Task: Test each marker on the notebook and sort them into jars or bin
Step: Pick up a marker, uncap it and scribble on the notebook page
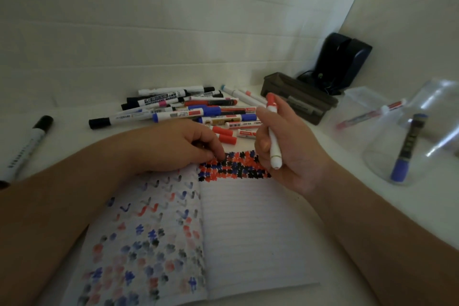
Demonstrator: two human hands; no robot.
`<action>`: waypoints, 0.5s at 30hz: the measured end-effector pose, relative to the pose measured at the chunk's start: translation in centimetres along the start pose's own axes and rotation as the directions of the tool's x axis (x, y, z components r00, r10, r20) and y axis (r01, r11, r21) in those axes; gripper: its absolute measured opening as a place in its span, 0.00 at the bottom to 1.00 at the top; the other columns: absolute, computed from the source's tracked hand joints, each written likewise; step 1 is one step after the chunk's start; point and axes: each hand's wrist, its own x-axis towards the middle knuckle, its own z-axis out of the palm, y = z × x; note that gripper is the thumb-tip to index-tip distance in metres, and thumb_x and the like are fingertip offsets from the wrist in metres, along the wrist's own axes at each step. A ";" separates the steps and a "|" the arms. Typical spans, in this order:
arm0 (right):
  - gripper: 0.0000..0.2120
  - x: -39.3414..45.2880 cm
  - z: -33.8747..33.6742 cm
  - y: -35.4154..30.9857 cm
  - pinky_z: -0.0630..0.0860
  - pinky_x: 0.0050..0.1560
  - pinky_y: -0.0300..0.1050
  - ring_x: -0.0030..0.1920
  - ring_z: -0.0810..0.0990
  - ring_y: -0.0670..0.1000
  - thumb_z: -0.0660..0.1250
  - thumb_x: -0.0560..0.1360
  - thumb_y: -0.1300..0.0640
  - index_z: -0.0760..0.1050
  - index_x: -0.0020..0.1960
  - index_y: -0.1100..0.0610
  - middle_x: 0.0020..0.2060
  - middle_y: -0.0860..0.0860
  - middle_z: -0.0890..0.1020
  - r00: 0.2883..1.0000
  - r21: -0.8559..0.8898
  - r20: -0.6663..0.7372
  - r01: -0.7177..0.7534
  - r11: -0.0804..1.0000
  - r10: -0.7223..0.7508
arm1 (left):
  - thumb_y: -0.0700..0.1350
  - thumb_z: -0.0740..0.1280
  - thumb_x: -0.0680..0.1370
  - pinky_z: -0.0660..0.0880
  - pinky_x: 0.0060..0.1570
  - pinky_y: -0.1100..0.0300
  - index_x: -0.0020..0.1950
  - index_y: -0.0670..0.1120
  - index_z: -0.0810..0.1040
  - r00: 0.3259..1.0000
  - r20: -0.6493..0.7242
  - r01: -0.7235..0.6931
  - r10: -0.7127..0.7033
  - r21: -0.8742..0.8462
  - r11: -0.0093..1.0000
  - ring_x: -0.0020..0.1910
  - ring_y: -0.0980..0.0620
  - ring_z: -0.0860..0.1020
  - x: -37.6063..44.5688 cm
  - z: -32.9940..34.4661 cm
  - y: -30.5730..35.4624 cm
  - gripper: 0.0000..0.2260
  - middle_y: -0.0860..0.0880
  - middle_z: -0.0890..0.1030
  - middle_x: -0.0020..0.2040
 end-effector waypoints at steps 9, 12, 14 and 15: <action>0.26 -0.8 -2.0 -4.2 0.75 0.29 0.43 0.33 0.79 0.49 0.60 0.85 0.59 0.59 0.80 0.43 0.39 0.58 0.83 0.913 -0.166 -0.327 0.198 0.966 -0.244 | 0.54 0.71 0.79 0.76 0.51 0.61 0.52 0.66 0.79 0.989 -0.105 -0.076 0.106 0.253 0.964 0.48 0.63 0.76 -0.2 1.7 0.8 0.05 0.62 0.79 0.50; 0.33 -3.2 -4.5 -7.6 0.75 0.31 0.42 0.31 0.77 0.48 0.65 0.83 0.62 0.56 0.81 0.42 0.43 0.59 0.83 0.760 -0.320 -0.461 0.339 0.885 -0.458 | 0.55 0.72 0.77 0.77 0.49 0.60 0.49 0.70 0.79 0.982 -0.135 -0.093 0.130 0.251 0.963 0.46 0.63 0.78 -0.2 1.6 0.3 0.08 0.63 0.80 0.48; 0.33 -5.4 -6.6 -10.4 0.75 0.30 0.43 0.29 0.77 0.49 0.66 0.82 0.63 0.56 0.80 0.44 0.41 0.58 0.81 0.594 -0.406 -0.537 0.440 0.801 -0.599 | 0.53 0.74 0.77 0.78 0.48 0.59 0.48 0.70 0.79 0.980 -0.155 -0.090 0.127 0.222 0.971 0.43 0.63 0.79 -0.2 1.6 0.1 0.10 0.63 0.80 0.45; 0.32 -6.4 -7.8 -11.7 0.75 0.31 0.43 0.28 0.76 0.49 0.65 0.82 0.63 0.56 0.79 0.45 0.41 0.58 0.81 0.516 -0.426 -0.564 0.487 0.763 -0.645 | 0.53 0.74 0.76 0.78 0.48 0.58 0.48 0.71 0.79 0.979 -0.162 -0.091 0.127 0.210 0.973 0.42 0.63 0.79 -0.2 1.6 -0.1 0.11 0.63 0.80 0.44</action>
